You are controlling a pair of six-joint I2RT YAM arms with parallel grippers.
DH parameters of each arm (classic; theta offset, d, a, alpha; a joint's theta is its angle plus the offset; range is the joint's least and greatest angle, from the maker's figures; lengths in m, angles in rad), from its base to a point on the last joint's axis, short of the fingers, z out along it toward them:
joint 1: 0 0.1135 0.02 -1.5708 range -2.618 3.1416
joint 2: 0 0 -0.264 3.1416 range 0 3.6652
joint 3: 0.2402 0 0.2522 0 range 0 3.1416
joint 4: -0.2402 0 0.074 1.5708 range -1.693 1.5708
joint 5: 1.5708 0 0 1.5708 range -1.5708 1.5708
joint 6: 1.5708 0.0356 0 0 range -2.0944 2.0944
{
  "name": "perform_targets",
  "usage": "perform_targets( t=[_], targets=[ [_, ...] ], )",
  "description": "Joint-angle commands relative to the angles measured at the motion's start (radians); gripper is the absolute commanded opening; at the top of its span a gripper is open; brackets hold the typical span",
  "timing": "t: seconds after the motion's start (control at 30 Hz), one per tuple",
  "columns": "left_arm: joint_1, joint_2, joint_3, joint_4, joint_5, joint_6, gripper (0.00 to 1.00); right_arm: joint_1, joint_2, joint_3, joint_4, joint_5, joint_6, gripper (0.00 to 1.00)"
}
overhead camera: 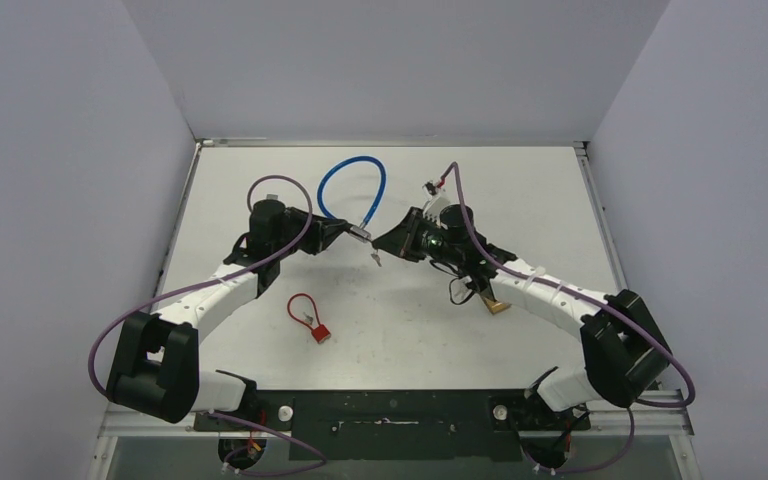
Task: Unlock with the key
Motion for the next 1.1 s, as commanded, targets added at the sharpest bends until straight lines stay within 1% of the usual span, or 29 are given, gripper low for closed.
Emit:
perform_targets(
  t=[0.0, 0.07, 0.17, 0.27, 0.4, 0.5, 0.57, 0.63, 0.73, 0.8, 0.87, 0.93, 1.03, 1.07],
  targets=[
    [-0.037, -0.03, 0.029, 0.122, 0.161, 0.015, 0.0, 0.007, 0.069, 0.13, -0.075, 0.091, 0.027, 0.0],
    [-0.038, -0.025, 0.032, 0.129, 0.169, 0.02, 0.0, 0.007, 0.097, 0.169, -0.124, 0.087, 0.029, 0.0],
    [-0.04, -0.019, 0.038, 0.137, 0.184, 0.027, 0.0, 0.007, 0.112, 0.191, -0.133, 0.058, 0.031, 0.0],
    [-0.038, -0.017, 0.046, 0.142, 0.201, 0.032, 0.0, 0.006, 0.101, 0.183, -0.088, 0.028, 0.028, 0.0],
    [-0.054, -0.014, 0.048, 0.144, 0.21, 0.013, 0.0, 0.01, 0.089, 0.149, 0.018, -0.002, -0.009, 0.0],
    [-0.064, -0.021, 0.052, 0.134, 0.208, -0.005, 0.0, 0.01, 0.11, 0.166, 0.014, -0.015, -0.036, 0.0],
    [-0.072, -0.025, 0.054, 0.133, 0.205, -0.01, 0.0, 0.013, 0.124, 0.191, -0.023, -0.004, -0.036, 0.0],
    [-0.088, -0.027, 0.054, 0.133, 0.198, -0.011, 0.0, 0.013, 0.133, 0.213, -0.055, 0.011, 0.002, 0.0],
    [-0.117, -0.037, 0.034, 0.141, 0.171, -0.016, 0.0, 0.002, 0.149, 0.219, -0.071, 0.022, 0.122, 0.0],
    [-0.13, -0.052, 0.008, 0.165, 0.148, -0.046, 0.0, 0.0, 0.152, 0.215, -0.06, 0.041, 0.193, 0.0],
    [-0.14, -0.073, -0.026, 0.193, 0.122, -0.092, 0.0, -0.001, 0.143, 0.202, -0.006, 0.054, 0.203, 0.0],
    [-0.144, -0.096, -0.051, 0.206, 0.098, -0.14, 0.0, 0.007, 0.13, 0.191, 0.079, 0.047, 0.145, 0.0],
    [-0.143, -0.127, -0.075, 0.221, 0.078, -0.215, 0.0, 0.046, 0.089, 0.168, 0.139, 0.083, -0.043, 0.0],
    [-0.14, -0.133, -0.084, 0.231, 0.076, -0.235, 0.0, 0.05, 0.077, 0.142, 0.164, 0.088, -0.075, 0.0]
  ],
)
